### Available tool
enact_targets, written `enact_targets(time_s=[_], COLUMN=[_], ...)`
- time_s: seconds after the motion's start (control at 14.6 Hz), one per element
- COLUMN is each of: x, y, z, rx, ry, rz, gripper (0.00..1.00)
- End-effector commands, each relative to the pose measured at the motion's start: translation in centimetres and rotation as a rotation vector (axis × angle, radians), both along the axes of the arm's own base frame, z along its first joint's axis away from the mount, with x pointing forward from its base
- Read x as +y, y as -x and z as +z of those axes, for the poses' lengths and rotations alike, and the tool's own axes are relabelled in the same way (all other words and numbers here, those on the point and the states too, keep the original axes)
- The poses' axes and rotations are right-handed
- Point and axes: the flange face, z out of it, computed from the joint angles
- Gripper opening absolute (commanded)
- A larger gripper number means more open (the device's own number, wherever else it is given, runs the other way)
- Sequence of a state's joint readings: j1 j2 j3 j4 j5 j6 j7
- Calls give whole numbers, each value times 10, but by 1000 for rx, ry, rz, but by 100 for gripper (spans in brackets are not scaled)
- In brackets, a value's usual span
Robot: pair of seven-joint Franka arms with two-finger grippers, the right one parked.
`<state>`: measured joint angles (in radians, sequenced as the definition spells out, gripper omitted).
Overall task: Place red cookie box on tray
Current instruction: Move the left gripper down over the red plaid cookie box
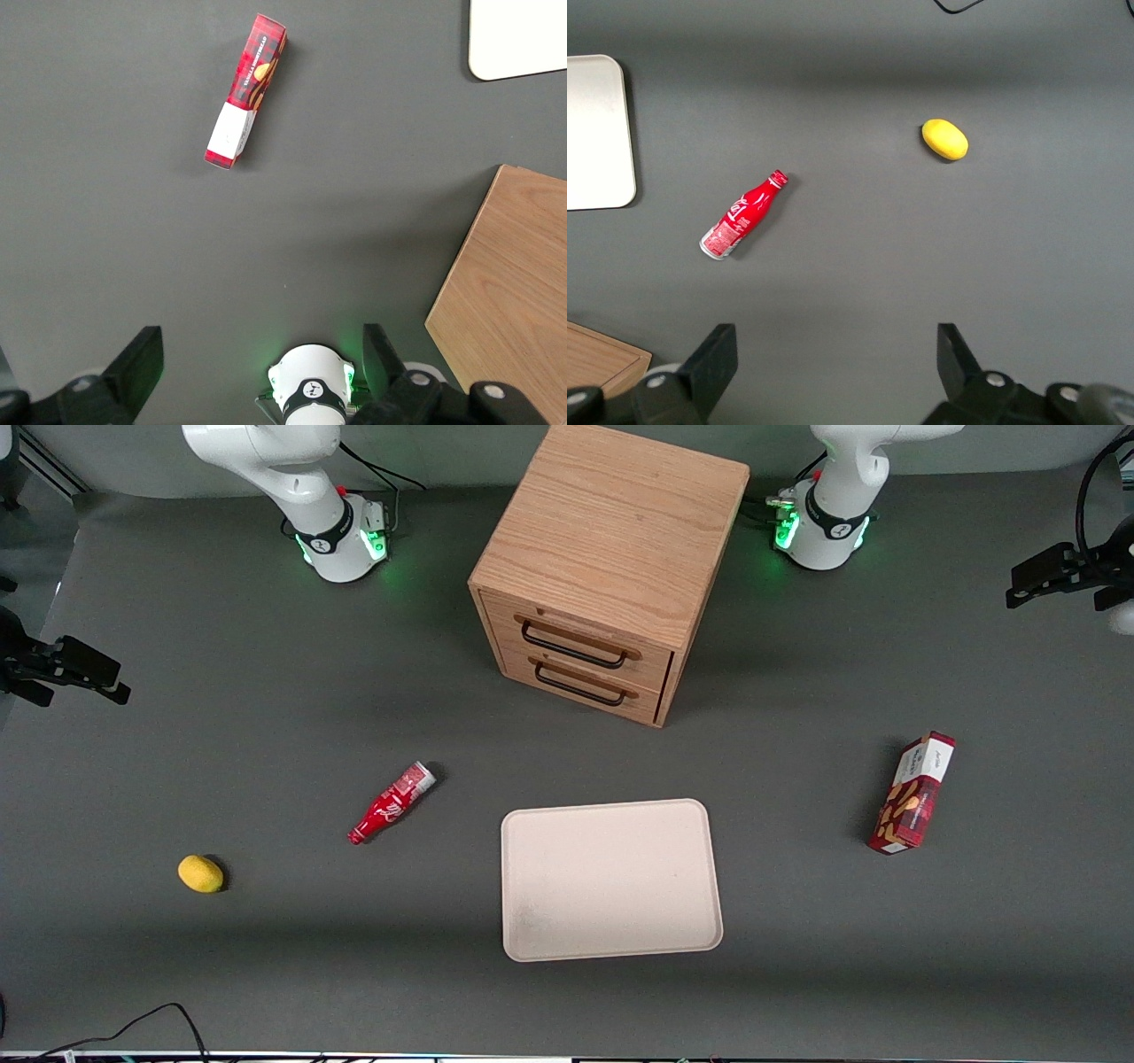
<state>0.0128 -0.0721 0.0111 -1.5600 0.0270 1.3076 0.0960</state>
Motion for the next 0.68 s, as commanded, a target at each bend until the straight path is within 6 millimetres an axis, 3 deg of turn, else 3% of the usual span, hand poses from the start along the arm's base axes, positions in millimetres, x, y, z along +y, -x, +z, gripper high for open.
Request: enact_targets(time_s=[0.0,0.48,0.62], x=[-2,5,11], y=[3,-4,-10], z=[3,6,11], rx=[-12,-31,-45], ry=[-5,-2,8], rz=[0,6,-63], gripper=[100,100,100])
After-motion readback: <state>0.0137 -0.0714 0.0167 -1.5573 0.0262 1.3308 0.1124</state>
